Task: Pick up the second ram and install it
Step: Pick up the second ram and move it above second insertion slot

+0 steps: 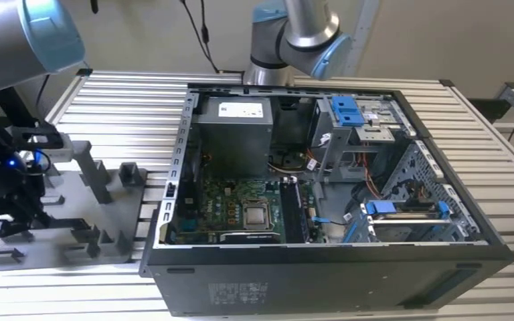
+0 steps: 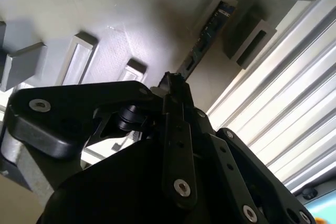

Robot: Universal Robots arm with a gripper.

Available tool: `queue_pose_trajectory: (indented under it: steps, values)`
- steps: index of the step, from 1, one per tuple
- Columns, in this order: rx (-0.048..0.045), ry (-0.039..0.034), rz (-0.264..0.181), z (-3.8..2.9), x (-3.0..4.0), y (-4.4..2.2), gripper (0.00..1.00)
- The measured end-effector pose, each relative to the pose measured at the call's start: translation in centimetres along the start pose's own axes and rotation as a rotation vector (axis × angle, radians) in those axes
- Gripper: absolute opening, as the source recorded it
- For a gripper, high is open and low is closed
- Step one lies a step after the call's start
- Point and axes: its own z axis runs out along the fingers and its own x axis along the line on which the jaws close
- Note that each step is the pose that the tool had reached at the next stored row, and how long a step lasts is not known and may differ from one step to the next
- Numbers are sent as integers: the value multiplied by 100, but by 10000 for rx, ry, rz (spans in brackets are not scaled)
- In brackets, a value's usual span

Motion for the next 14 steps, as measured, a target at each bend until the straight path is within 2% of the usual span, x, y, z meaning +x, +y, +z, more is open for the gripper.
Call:
queue_pose_trajectory:
  steps: [5, 14]
  values:
    - [-1, 0, 1, -118, -9, 1, 14]
    - [0, 0, 1, -268, -20, 2, 14]
